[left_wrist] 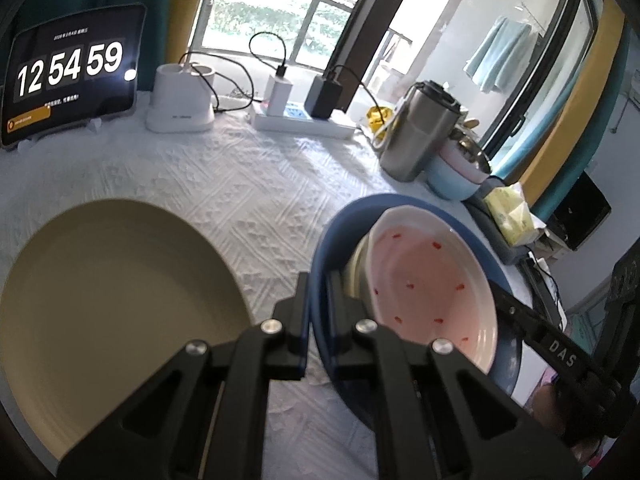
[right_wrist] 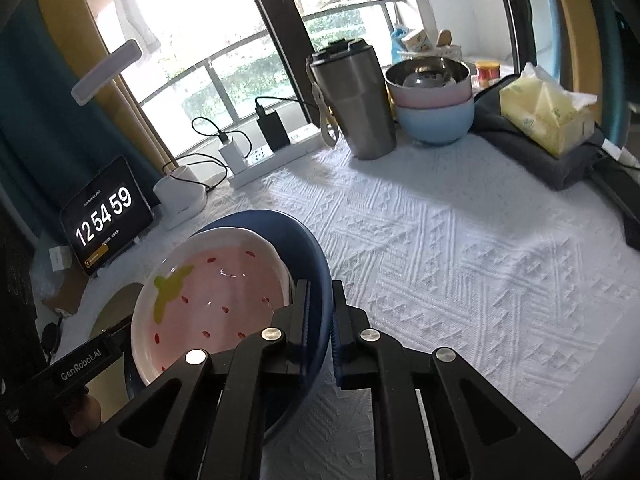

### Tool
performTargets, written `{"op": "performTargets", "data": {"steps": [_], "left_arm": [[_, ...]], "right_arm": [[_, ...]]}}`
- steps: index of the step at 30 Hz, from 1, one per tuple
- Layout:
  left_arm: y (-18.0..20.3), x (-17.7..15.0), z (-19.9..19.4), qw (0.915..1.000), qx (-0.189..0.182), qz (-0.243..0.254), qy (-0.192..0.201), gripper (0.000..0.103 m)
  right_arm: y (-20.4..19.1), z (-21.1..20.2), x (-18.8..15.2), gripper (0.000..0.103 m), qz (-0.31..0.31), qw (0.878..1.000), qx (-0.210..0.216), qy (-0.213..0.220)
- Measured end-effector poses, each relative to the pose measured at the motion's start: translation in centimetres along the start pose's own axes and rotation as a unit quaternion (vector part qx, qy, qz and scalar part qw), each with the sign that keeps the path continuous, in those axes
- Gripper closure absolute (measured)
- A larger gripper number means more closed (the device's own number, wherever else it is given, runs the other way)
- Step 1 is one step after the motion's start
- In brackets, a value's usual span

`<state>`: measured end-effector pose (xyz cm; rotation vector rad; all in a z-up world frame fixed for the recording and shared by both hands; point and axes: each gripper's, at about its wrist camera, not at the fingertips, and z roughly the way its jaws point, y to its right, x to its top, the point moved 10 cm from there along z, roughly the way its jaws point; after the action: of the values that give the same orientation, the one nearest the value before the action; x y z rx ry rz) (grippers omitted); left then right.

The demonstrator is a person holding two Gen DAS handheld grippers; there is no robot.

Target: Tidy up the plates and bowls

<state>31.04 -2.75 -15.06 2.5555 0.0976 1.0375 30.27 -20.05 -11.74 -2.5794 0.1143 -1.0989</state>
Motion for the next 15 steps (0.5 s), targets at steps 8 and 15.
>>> {"op": "performTargets", "data": {"steps": [8,15], "left_arm": [[0.5,0.7,-1.6,0.9999,-0.001,0.007,0.013,0.098],[0.4,1.4,-3.0,0.9997,-0.002,0.009,0.023,0.097]], "right_arm": [[-0.4,-1.2,0.8,0.092,0.003,1.000,0.008,0.006],[-1.2,-2.2,1.4,0.092,-0.003,1.000,0.013,0.013]]}}
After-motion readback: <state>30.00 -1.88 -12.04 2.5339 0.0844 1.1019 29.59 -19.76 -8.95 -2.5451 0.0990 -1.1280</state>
